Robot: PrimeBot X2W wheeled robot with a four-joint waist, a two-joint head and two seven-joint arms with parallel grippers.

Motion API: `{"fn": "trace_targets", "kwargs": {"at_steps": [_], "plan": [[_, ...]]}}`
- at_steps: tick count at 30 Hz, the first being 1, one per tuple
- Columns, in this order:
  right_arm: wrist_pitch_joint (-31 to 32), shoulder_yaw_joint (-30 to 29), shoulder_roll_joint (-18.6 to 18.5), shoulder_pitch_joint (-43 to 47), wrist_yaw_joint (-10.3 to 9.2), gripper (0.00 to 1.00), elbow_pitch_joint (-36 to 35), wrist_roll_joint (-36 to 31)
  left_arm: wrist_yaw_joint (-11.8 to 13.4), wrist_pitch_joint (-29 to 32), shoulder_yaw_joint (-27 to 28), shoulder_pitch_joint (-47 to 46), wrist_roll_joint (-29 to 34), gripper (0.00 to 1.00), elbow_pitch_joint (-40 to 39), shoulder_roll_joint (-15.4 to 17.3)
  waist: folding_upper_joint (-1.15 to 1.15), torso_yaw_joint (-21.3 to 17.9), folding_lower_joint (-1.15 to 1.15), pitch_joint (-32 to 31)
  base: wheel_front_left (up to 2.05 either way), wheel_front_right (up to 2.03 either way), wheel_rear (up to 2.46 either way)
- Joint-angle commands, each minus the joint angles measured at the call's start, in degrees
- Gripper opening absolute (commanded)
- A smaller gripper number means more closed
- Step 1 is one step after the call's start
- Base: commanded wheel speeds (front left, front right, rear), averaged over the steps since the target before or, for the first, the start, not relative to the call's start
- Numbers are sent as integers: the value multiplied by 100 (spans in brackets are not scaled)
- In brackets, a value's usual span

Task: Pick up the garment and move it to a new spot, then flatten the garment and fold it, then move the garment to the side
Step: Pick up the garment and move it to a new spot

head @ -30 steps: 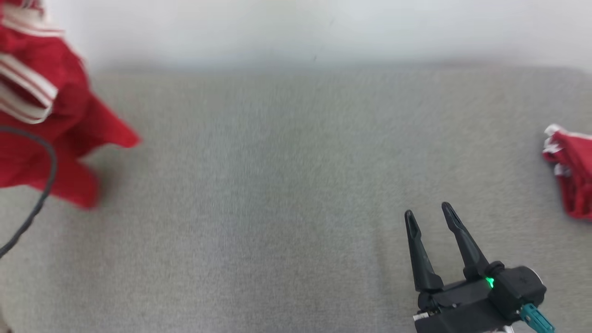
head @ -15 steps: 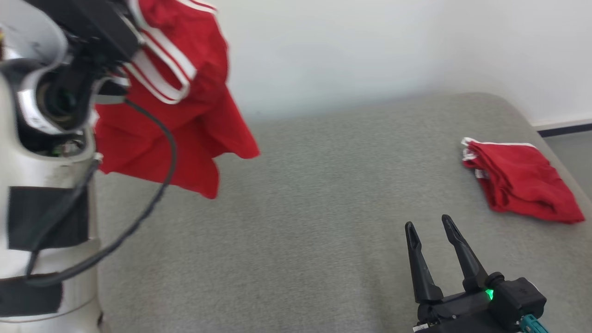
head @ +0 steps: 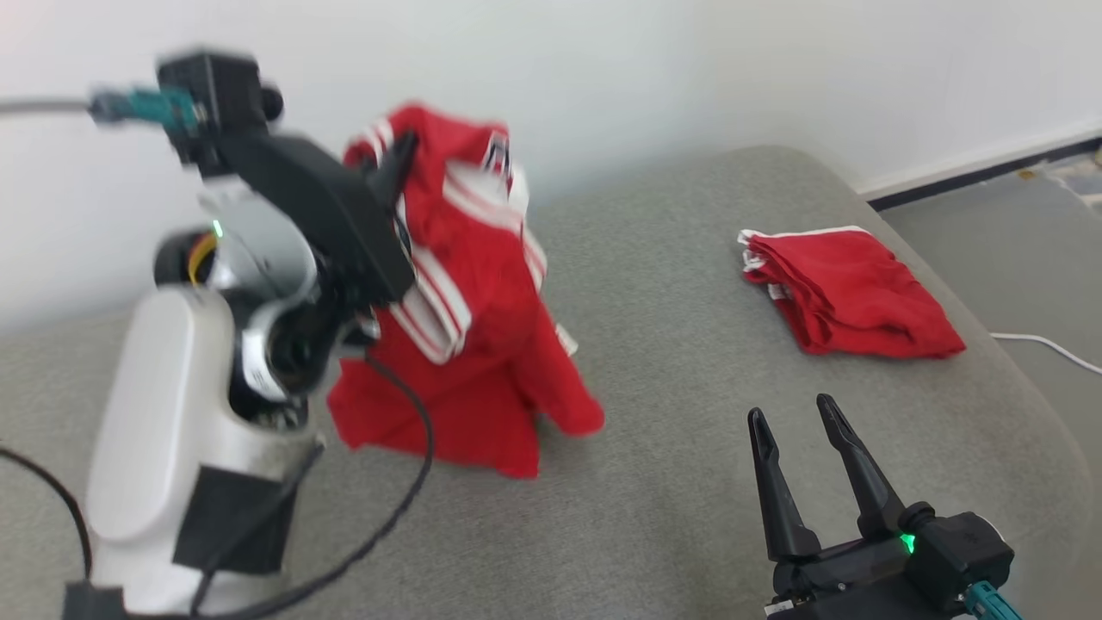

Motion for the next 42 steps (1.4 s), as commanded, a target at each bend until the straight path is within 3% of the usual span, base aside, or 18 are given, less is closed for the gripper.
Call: {"fn": "trace_targets", "kwargs": {"at_steps": [1,9,16,17,18,27,33,38,42], "plan": [[-2,6,0,-24,-14,100,-17,29,-30,-140,-38,332,37,0,96,-9,0,-214,0,97,0,0,0],[43,76,-28,-54,-14,100,-17,51,-101,-1094,-359,1604,-82,0,931,-221,0,-328,0,183,0,0,0],[74,182,-85,-116,-14,100,18,67,-93,-1954,-728,2079,85,0,1822,-263,0,-291,0,205,0,0,0],[78,189,-93,-126,-14,100,23,74,-131,-2075,-785,2113,89,25,1940,-270,0,-277,0,201,0,0,0],[82,179,-99,-121,-14,100,25,76,-160,-2222,-833,2134,103,100,2012,-271,0,-250,0,190,0,0,0],[102,74,-103,54,-14,100,-18,70,-322,-3584,-1169,2414,306,100,1675,-267,0,146,0,81,0,0,0],[143,-16,-126,170,-14,100,-90,37,-463,-4485,-1319,2942,782,100,966,111,0,557,0,21,0,0,0],[153,-112,-136,229,-14,100,-72,27,-321,-5279,-1065,3598,930,100,352,244,0,897,0,-32,0,0,0],[122,-274,-130,307,-14,100,-20,-16,-248,-5444,-715,4118,1089,100,-16,280,0,1149,0,-82,0,0,0]]}}
